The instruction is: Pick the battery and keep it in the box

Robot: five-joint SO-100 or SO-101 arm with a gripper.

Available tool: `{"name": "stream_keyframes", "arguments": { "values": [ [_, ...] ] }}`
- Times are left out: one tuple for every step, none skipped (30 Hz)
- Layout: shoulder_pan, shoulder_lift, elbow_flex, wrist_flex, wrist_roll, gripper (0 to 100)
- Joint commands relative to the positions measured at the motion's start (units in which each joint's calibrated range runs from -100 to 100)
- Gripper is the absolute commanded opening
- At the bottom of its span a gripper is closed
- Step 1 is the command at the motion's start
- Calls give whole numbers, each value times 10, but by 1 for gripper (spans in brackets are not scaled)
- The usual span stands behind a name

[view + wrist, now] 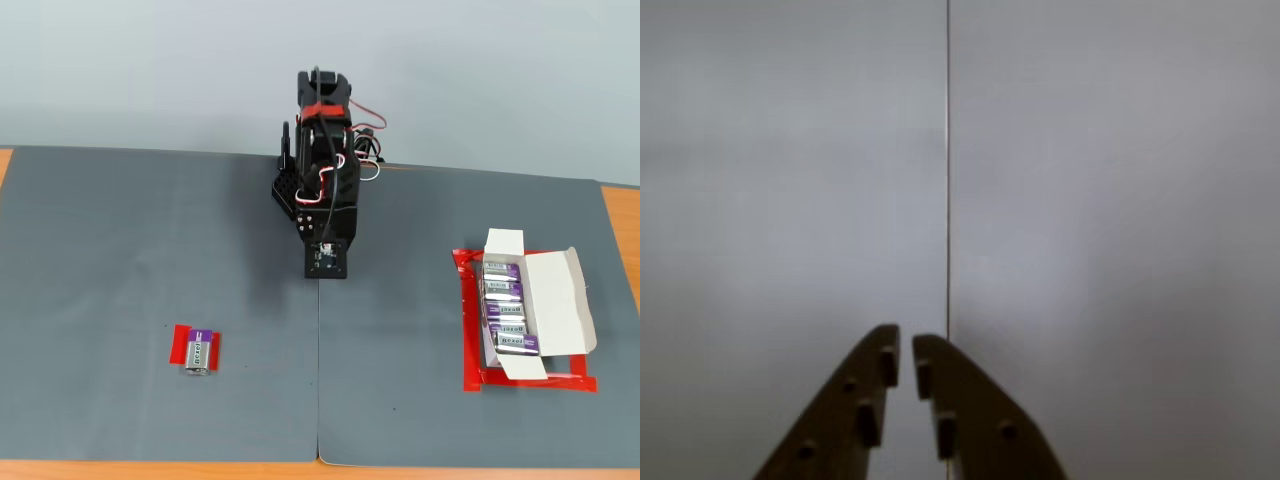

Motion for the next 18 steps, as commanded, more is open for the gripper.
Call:
{"name": "stream_keyframes", "arguments": {
  "values": [
    [6,85,-81,-31,4,2],
    [6,107,-99,-39,4,2],
    [6,128,-115,-48,7,2],
    [6,147,-131,-58,11,2],
    [7,167,-145,-70,15,2],
    [11,185,-157,-80,20,2],
    [19,202,-168,-89,27,2],
    [26,219,-177,-99,36,2],
    [35,235,-189,-107,47,2],
    [48,251,-203,-115,59,2],
    [64,266,-216,-122,72,2],
    [78,281,-228,-130,82,2],
    [93,297,-239,-137,91,2],
    [108,313,-249,-145,98,2],
    [121,330,-259,-153,103,2],
    [135,346,-271,-162,106,2],
    [149,363,-282,-170,109,2],
    [161,380,-294,-180,110,2]
  ]
}}
